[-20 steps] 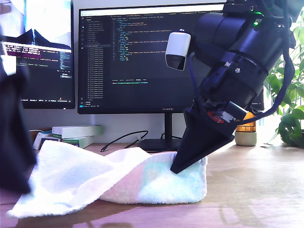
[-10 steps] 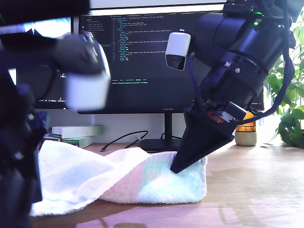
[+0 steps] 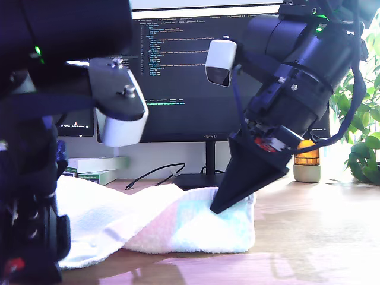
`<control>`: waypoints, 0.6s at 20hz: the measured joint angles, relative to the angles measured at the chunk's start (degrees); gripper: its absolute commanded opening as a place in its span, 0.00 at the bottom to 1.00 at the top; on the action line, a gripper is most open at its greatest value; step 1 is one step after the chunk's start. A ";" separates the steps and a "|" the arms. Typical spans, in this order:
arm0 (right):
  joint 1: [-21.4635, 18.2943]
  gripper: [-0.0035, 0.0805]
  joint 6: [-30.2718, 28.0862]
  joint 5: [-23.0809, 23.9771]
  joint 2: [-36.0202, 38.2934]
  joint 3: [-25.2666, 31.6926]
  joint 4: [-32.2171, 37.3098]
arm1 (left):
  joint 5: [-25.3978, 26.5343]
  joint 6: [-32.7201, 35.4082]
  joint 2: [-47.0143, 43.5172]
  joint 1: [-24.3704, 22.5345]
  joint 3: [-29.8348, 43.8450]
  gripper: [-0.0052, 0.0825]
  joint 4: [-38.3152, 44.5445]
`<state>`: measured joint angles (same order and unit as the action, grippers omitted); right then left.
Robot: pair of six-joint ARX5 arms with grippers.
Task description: Fold the tea towel to a neat square and place it to the right
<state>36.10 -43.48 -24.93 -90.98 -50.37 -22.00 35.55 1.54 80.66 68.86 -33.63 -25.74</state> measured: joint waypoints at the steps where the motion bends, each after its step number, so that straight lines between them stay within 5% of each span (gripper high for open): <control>1: 0.00 0.03 0.00 0.00 0.00 0.00 0.04 | 0.02 0.24 0.22 -0.79 0.00 0.26 0.13; 4: 0.00 0.03 0.00 0.00 0.00 0.00 0.13 | -0.79 1.31 0.55 -1.92 0.00 0.03 0.22; 12: 0.00 0.03 0.04 0.00 0.00 0.00 0.20 | -0.96 7.72 -0.26 -1.92 0.02 0.03 -2.38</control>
<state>36.10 -43.44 -24.93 -90.98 -50.37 -21.80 34.59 9.26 80.40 66.94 -33.61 -28.12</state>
